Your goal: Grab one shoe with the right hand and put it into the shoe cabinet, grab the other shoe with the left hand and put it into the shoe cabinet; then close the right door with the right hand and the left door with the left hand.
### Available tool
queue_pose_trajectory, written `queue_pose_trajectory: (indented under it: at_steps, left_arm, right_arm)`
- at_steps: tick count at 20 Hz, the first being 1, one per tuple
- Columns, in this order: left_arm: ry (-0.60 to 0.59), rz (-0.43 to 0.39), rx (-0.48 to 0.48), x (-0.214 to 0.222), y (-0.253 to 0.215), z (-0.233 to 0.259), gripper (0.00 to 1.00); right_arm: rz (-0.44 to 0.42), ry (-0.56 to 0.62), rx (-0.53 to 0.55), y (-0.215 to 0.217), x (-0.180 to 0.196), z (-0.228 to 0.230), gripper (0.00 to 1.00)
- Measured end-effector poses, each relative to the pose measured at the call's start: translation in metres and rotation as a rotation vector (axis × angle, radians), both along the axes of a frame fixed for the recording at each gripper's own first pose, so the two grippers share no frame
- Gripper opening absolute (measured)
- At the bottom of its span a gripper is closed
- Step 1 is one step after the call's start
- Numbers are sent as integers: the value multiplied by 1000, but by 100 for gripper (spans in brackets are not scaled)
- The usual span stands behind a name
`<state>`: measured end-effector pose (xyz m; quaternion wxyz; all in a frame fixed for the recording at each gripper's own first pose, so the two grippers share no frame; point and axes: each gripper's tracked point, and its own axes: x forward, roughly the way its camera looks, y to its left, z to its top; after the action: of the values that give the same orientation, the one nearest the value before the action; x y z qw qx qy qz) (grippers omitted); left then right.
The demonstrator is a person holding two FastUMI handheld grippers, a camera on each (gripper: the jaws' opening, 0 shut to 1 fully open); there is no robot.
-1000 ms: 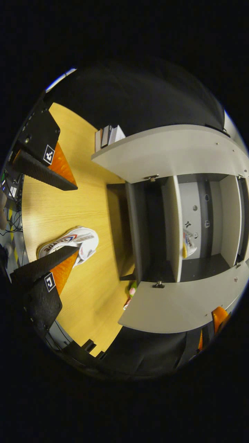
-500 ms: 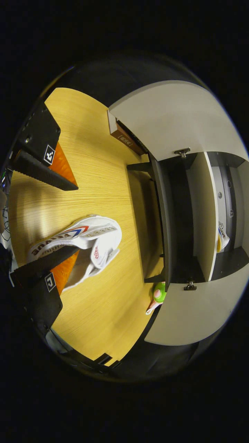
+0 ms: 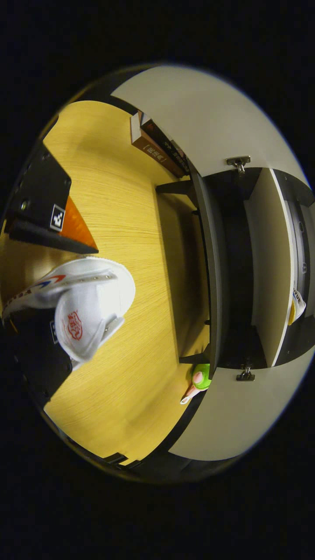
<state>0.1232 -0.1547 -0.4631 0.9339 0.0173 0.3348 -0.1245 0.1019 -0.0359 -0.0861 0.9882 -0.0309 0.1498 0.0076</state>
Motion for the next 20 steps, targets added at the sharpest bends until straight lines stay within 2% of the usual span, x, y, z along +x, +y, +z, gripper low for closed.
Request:
queue_pose_trajectory:
  at_steps: [1, 3, 5, 7, 11, 14, 17, 20]
  left_arm:
    - [0, 16, 15, 3, 4, -4, 56]
    - [19, 46, 14, 4, 10, -5, 25]
    - [70, 62, 1, -1, 12, -5, 16]
    - [74, 62, 3, -2, 17, 5, 16]
    - [-13, 55, -8, 7, 28, 60, 16]
    - [-84, 95, -40, 16, 42, 121, 15]
    - [-211, 108, -37, 41, 60, 190, 16]
    - [-287, 117, -62, 59, 68, 247, 15]
  right_arm:
    - [-1, -1, 1, -1, 1, 1, 100]
    - [-2, -9, 3, -4, 2, 4, 100]
    - [-2, -21, 9, -5, 5, 7, 100]
    - [-2, -36, 20, -6, 6, 13, 100]
    - [13, -76, 39, -2, 8, 26, 100]
    - [26, -115, 49, 4, 9, 38, 100]
    - [43, -149, 58, 10, 10, 50, 100]
    - [65, -157, 89, 16, 15, 57, 100]
